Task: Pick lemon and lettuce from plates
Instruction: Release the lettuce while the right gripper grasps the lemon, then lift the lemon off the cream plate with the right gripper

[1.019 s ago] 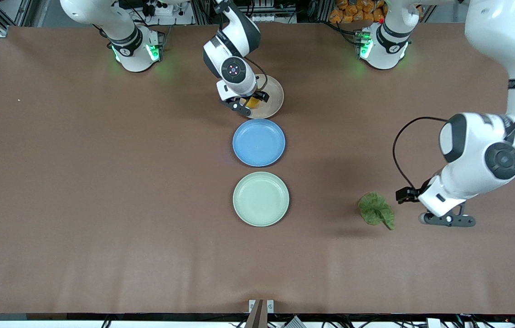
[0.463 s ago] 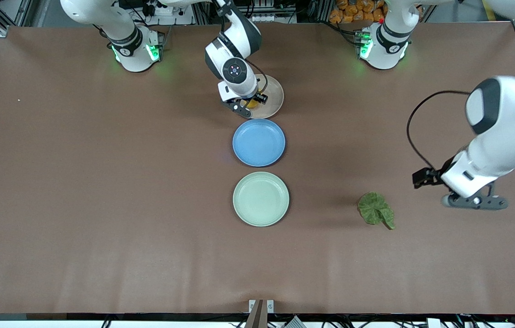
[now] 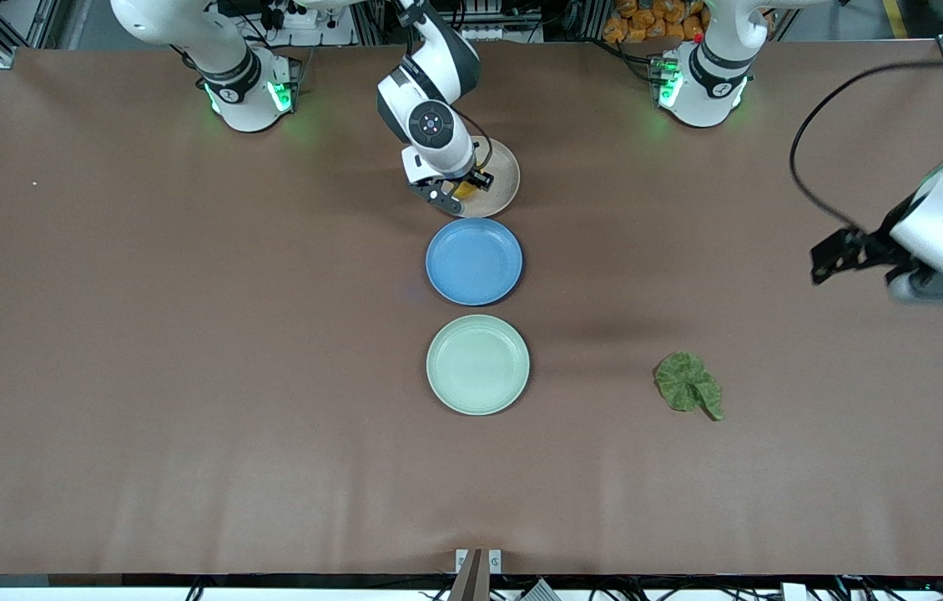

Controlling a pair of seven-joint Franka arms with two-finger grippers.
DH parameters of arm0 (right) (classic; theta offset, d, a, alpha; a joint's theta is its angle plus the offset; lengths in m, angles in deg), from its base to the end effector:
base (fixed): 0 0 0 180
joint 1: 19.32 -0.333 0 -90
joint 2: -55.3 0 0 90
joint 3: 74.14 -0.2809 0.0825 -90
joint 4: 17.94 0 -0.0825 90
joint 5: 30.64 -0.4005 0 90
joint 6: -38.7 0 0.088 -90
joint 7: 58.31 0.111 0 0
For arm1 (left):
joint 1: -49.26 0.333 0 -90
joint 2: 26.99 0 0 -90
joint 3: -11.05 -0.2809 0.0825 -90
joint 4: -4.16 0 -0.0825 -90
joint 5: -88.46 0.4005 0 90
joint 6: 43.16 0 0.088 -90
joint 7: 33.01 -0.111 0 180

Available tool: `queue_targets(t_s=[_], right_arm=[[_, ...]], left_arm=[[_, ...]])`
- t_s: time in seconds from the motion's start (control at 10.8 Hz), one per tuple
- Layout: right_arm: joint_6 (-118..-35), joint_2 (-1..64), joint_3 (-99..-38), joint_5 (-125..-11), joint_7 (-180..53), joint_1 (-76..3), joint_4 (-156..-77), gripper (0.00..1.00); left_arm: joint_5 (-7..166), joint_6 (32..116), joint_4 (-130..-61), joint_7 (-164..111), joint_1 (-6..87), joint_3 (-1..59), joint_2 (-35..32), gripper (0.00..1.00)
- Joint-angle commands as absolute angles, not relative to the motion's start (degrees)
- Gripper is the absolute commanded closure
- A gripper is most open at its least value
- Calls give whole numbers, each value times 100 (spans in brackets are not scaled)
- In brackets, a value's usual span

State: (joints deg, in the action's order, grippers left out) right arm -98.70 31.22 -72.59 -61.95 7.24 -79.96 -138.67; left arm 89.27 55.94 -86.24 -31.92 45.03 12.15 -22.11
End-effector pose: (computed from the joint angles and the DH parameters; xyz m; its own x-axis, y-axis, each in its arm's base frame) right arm 0.2848 0.4849 0.1555 0.8012 -0.4916 -0.3412 -0.5069 -0.8606 0.0496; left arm 0.6052 -0.0547 0.5463 0.9949 -0.0758 0.0669 -0.0752 -0.9971 -0.0112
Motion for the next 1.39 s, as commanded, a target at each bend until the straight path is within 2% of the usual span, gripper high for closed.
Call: queue_targets(t_s=[0.0, 0.09, 0.37, 0.83, 1.3], right_arm=[[-8829, 3613, -6625, -5353, 743, -8023, -13740, 100], [-8273, 3762, -6431, -5132, 647, -8023, -13582, 100], [-7891, 4123, -5965, -4963, 51, -8005, -13563, 100], [-7899, 4238, -5200, -4130, -1031, -7909, -13396, 100], [-8188, 4255, -5102, -3908, -2496, -7233, -13667, 100]], left_arm=[[9005, 4975, -8276, -3239, 4530, 1202, -2337, 0], [9013, 4957, -8276, -3239, 4530, 1202, -2582, 0], [8943, 4737, -8285, -3231, 4521, 1237, -2760, 0], [8934, 4614, -8285, -3169, 4512, 1228, -2813, 0], [8934, 4614, -8293, -3231, 4530, 1246, -2822, 0]])
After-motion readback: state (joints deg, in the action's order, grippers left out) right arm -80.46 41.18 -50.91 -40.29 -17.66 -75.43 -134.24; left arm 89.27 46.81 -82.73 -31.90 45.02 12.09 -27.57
